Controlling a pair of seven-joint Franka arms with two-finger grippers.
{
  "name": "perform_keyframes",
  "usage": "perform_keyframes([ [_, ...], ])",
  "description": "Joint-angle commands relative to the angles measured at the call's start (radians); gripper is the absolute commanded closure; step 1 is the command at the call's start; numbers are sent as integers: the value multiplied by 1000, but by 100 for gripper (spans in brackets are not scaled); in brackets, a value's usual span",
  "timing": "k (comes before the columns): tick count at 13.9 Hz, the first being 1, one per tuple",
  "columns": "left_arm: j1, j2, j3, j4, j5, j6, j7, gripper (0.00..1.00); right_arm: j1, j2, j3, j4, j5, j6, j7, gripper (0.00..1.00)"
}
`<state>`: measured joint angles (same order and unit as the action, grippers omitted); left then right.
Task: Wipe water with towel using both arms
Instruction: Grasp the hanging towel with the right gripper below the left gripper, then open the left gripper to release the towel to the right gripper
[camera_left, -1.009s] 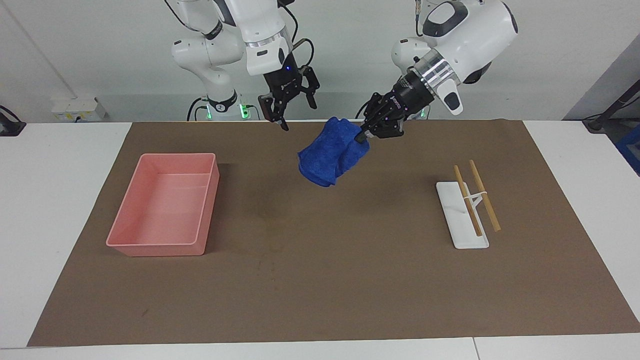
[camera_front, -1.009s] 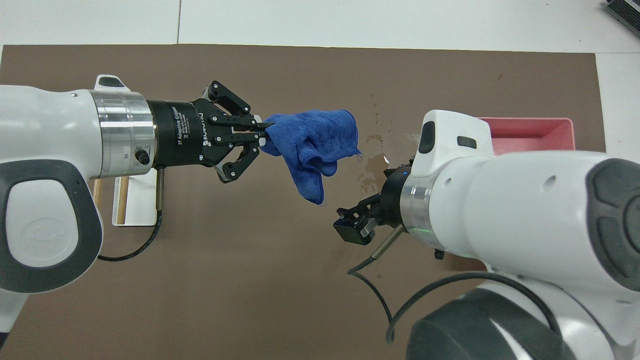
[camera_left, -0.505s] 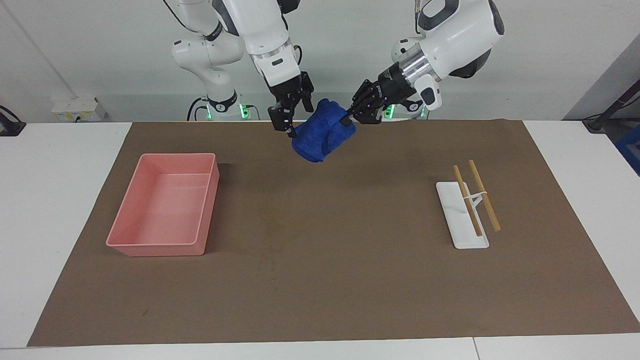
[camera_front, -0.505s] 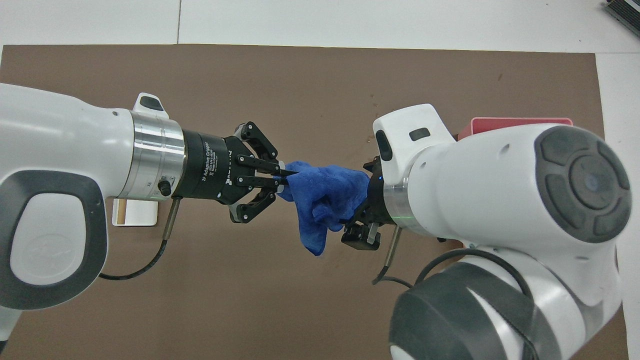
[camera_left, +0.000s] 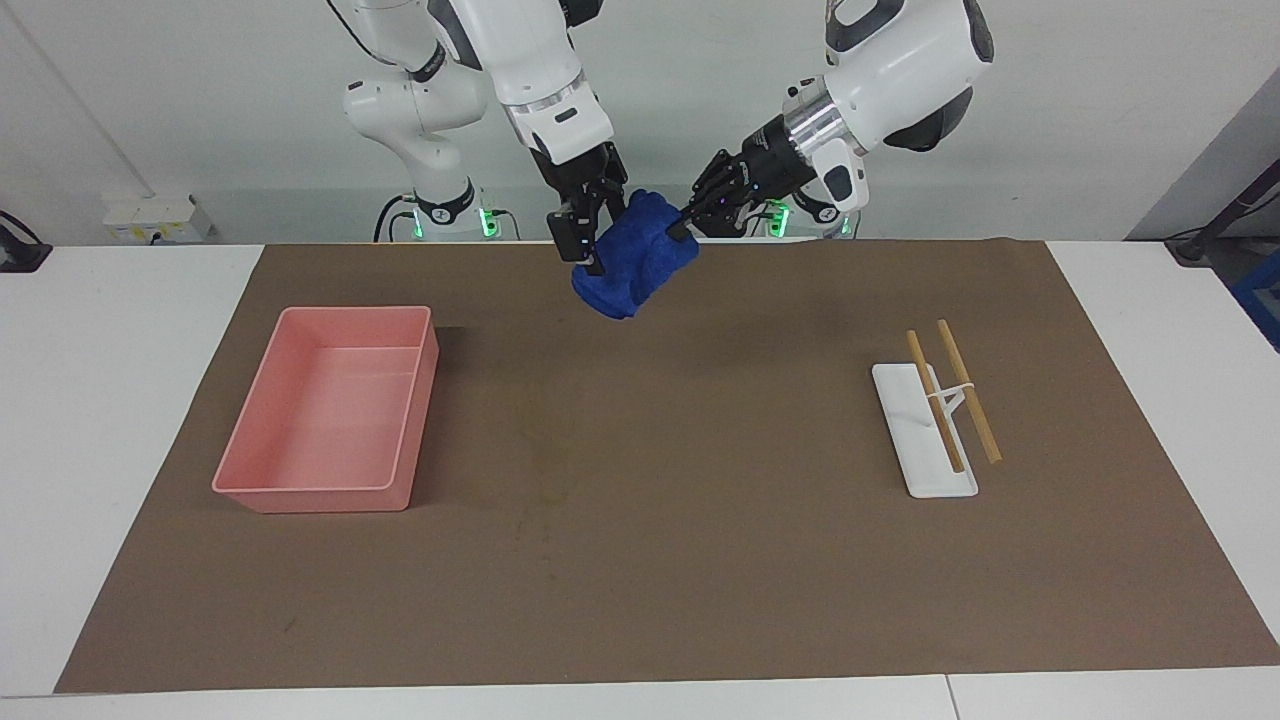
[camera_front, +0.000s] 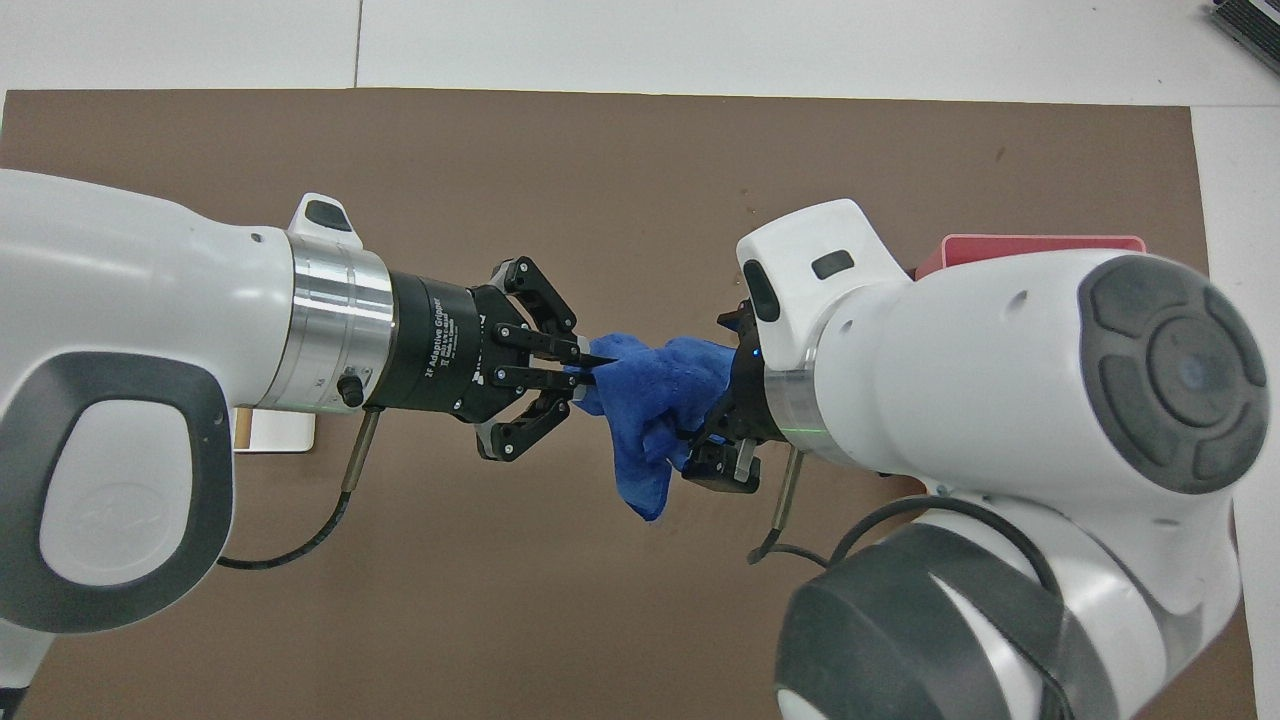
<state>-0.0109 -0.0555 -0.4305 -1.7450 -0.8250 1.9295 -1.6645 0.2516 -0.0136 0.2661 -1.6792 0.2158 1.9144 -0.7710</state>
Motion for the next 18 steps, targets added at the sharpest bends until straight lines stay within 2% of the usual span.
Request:
perform_keyframes([
  [1, -6, -7, -7, -4, -40, 80, 3, 100, 1, 1, 2, 4, 81, -6, -73, 0],
  [4, -8, -9, -11, -10, -51, 98, -1, 100, 21, -5, 4, -14, 99, 23, -105, 0],
  [7, -17, -10, -16, -7, -51, 86, -8, 100, 41, -6, 4, -62, 132, 150, -51, 1],
  [8, -18, -10, -14, -7, -51, 77, -6, 100, 46, -5, 4, -63, 132, 176, -35, 8],
  [9, -18, -14, -14, -8, -51, 72, -6, 100, 46, -5, 4, -70, 132, 190, -30, 31],
  [10, -18, -15, -14, -8, -49, 71, -1, 100, 46, -5, 4, -70, 132, 189, -30, 67],
  [11, -17, -15, -13, -8, -49, 71, 2, 100, 46, -5, 4, -70, 132, 187, -28, 100],
  [16, -6, -20, -8, -5, -42, 72, 5, 100, 3, 6, 1, -59, 145, 172, -25, 100],
  [17, -6, -23, -7, -5, -39, 74, 3, 84, 1, 6, -1, -59, 145, 172, -16, 100],
  [18, -6, -23, -7, -5, -36, 77, -7, 30, 3, 4, -2, -62, 142, 173, 1, 100],
])
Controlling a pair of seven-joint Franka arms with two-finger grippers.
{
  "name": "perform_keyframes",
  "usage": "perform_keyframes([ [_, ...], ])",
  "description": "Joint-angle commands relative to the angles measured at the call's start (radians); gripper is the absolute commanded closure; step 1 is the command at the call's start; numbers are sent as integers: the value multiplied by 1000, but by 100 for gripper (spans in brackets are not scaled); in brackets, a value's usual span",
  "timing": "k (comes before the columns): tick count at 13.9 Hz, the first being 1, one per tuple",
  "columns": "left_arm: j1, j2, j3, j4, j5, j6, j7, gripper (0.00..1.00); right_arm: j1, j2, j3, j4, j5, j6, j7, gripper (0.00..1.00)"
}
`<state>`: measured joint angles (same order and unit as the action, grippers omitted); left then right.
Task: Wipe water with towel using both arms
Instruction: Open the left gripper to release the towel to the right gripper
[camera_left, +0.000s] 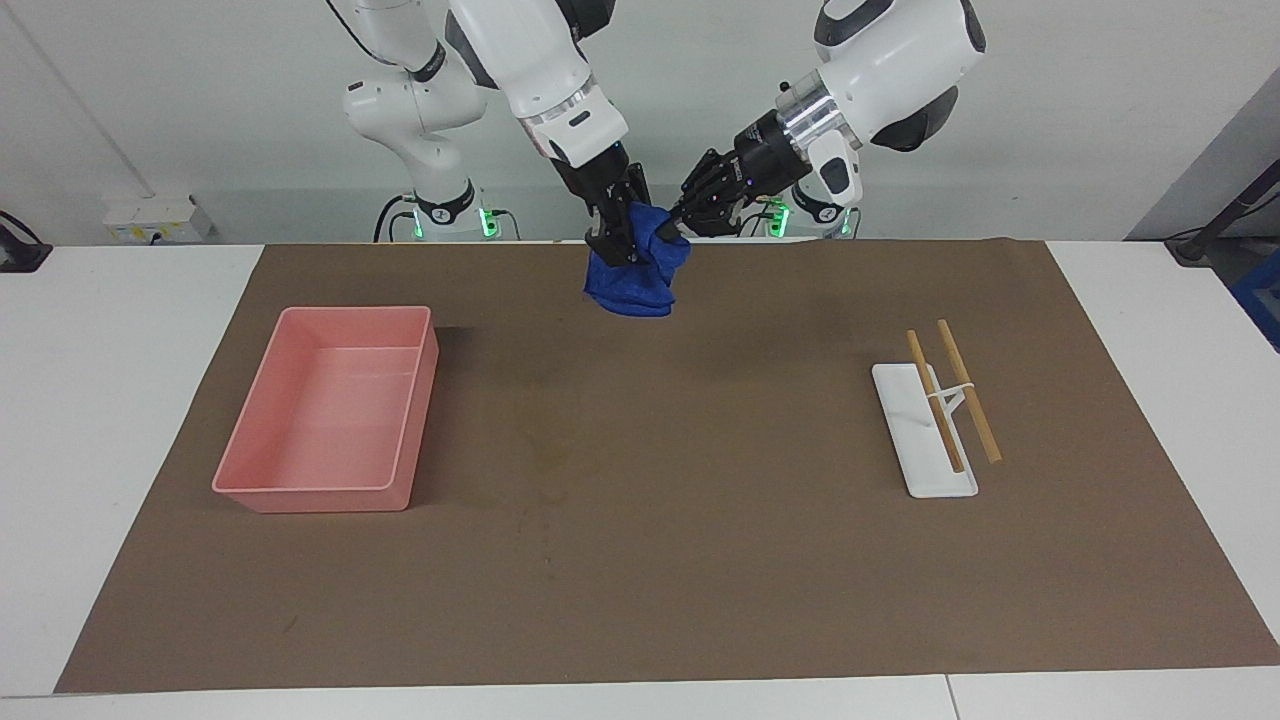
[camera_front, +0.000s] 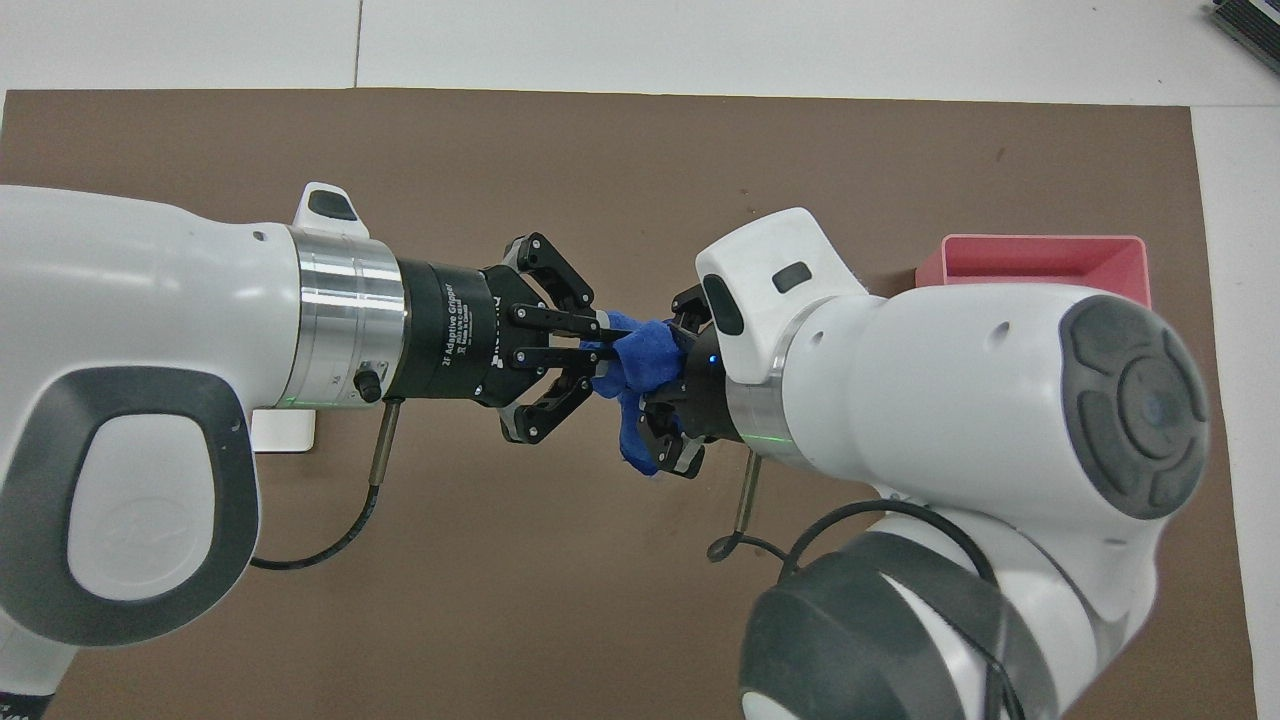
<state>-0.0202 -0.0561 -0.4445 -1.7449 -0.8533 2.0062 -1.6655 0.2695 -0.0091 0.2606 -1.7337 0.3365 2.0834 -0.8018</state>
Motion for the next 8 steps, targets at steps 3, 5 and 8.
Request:
perform_keyframes([
  [3, 5, -30, 9, -2, 34, 0, -5, 0, -22, -9, 0, -24, 6, -12, 55, 100],
  [5, 5, -30, 9, 1, 204, 8, 3, 0, -30, -34, -1, -73, -8, -19, 67, 100],
  [8, 75, -37, 10, -19, 335, 11, 7, 0, -59, -104, -3, -209, -11, -20, 124, 100],
])
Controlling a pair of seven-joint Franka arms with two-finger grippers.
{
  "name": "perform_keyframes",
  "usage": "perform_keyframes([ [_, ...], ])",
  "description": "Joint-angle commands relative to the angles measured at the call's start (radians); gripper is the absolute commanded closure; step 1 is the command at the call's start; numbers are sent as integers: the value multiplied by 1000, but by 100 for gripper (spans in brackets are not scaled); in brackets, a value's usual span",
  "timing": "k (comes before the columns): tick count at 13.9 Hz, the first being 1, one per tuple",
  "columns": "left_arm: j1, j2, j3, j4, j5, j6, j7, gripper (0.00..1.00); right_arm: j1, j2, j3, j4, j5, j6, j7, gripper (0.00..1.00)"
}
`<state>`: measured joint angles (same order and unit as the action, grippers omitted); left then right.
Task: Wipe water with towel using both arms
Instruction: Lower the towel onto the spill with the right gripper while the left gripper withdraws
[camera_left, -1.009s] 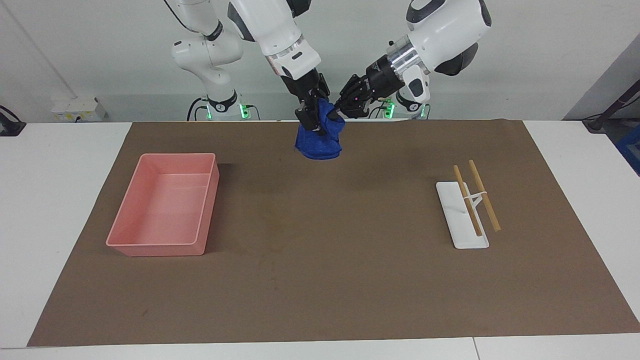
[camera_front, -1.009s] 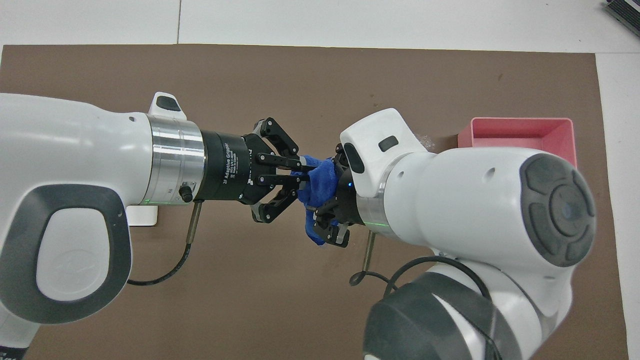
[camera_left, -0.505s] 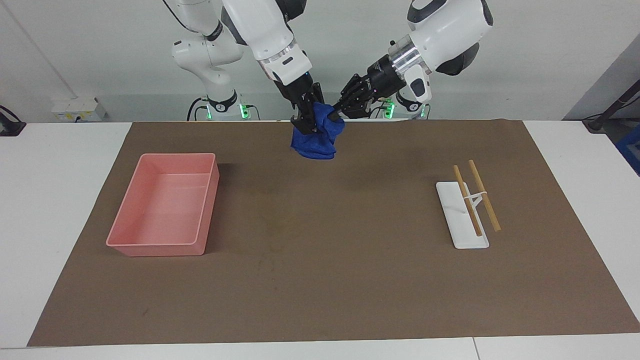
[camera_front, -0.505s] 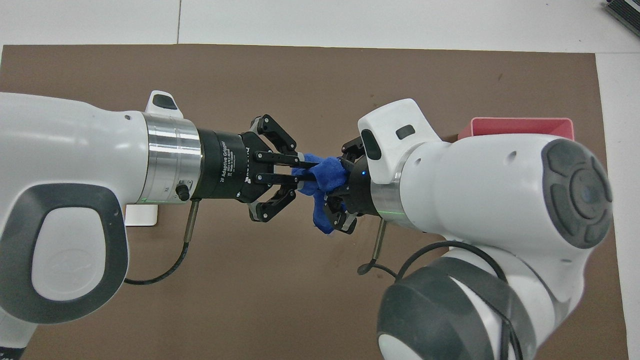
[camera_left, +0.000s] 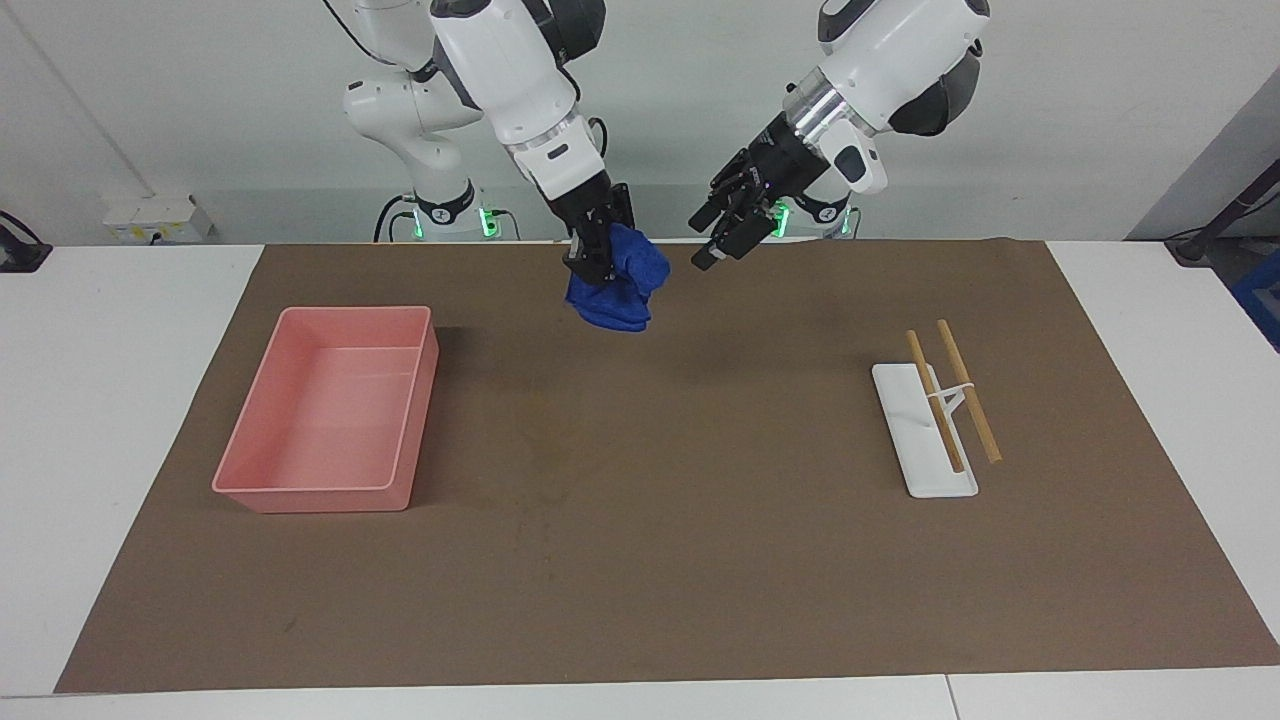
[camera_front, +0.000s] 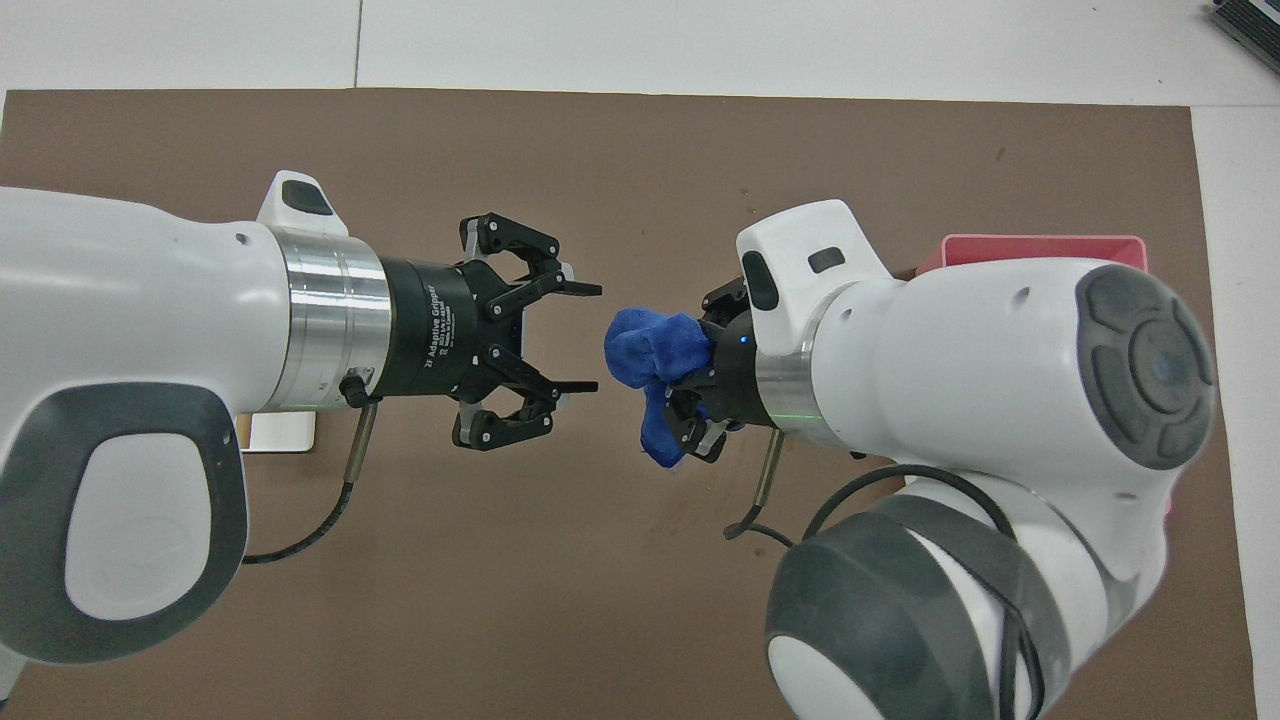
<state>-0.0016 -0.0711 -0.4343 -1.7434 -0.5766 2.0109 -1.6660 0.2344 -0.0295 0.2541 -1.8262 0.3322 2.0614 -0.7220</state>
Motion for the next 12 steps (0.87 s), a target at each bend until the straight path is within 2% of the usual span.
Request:
perform_keyframes([
  [1, 93, -30, 2, -46, 66, 21, 11, 0, -36, -108, 5, -161, -6, 2, 68, 100],
  [3, 159, -50, 0, -99, 72, 90, 84, 0, -41, -141, 4, -250, -44, 6, 110, 100],
  [6, 231, -73, 2, -145, 73, 132, 396, 0, -70, -133, 5, -306, -166, 19, 206, 100],
  [9, 308, -70, 2, -137, 171, 126, 670, 0, -90, -66, 5, -314, -231, 52, 317, 100],
  [12, 368, -64, 2, -133, 228, 115, 909, 0, -115, 18, 5, -341, -331, 158, 406, 100],
])
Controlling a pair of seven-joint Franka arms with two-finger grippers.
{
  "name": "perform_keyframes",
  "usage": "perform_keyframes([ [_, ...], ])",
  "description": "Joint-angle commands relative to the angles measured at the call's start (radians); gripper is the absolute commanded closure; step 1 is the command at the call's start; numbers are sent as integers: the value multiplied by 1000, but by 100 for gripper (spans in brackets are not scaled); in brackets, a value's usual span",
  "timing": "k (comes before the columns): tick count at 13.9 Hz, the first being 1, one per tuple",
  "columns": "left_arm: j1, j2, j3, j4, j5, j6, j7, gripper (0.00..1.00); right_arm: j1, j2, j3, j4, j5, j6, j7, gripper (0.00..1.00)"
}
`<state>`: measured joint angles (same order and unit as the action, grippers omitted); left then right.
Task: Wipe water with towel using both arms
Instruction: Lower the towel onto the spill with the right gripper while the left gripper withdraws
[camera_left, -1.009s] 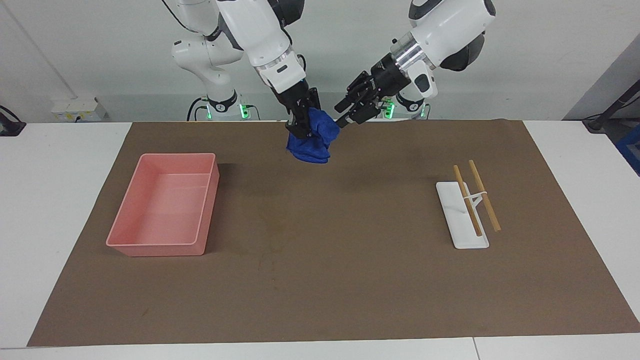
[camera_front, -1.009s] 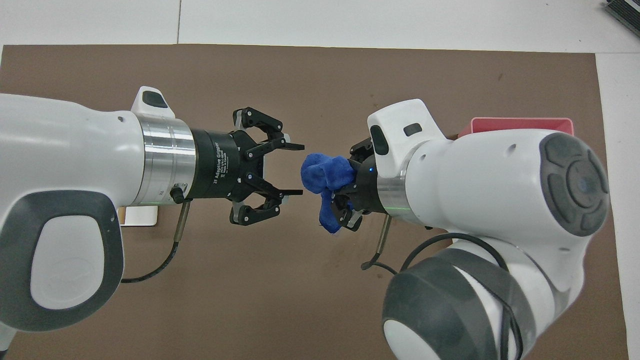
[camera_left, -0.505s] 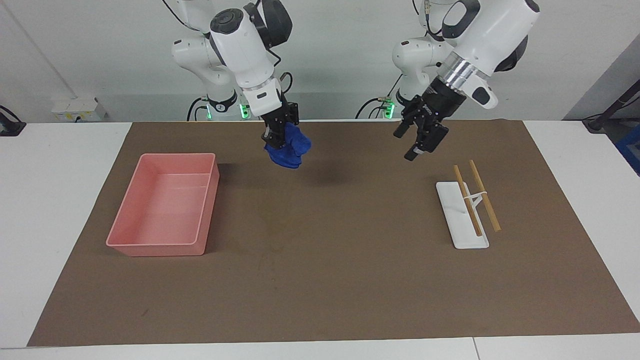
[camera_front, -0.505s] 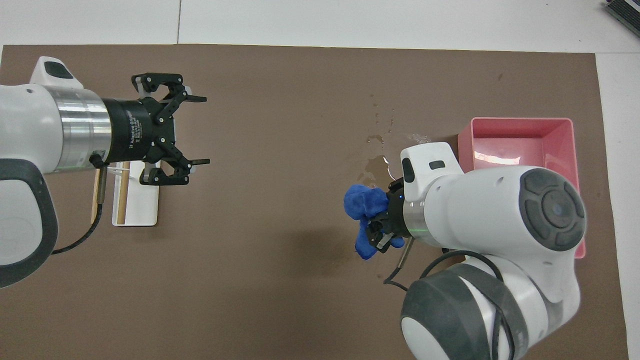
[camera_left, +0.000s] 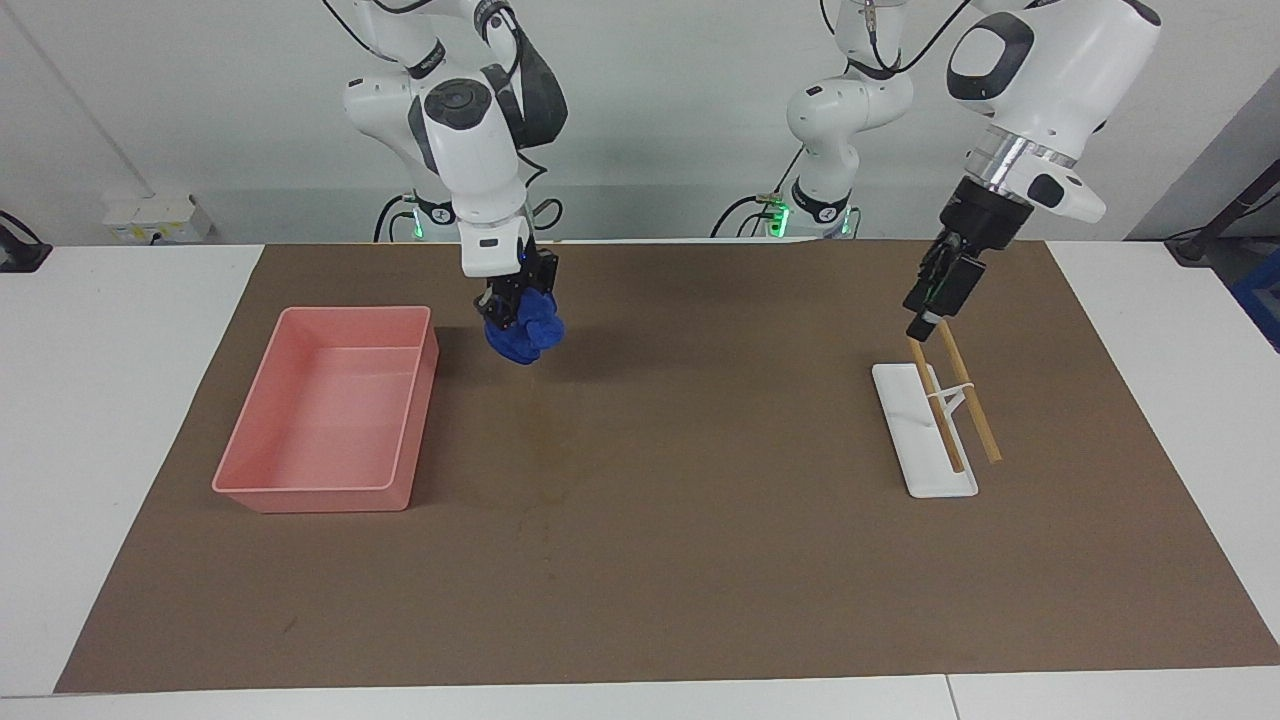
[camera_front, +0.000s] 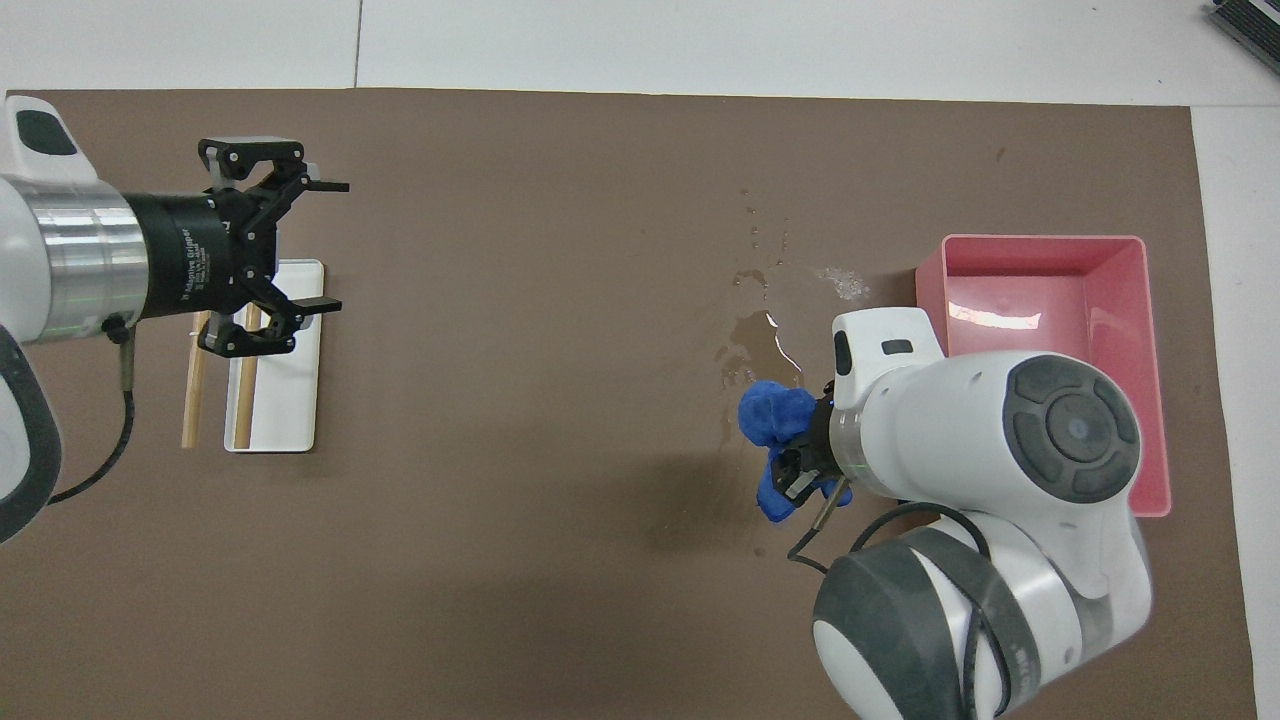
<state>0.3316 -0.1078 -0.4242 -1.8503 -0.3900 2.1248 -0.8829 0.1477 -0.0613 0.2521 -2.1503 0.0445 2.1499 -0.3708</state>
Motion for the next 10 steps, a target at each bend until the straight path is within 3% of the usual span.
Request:
perform_keyframes([
  [1, 50, -21, -8, -24, 75, 1, 212, 0, -36, 75, 7, -32, -43, 105, 82, 100],
  [4, 32, 5, 48, -15, 153, 3, 439, 0, -36, 121, 7, -54, -44, 136, 108, 100],
  [7, -206, 49, 298, 38, 253, -17, 550, 0, -36, 167, 9, -74, -44, 212, 148, 100],
  [10, -331, 109, 384, 152, 347, -138, 674, 0, -37, 209, 7, -80, -44, 271, 150, 100],
])
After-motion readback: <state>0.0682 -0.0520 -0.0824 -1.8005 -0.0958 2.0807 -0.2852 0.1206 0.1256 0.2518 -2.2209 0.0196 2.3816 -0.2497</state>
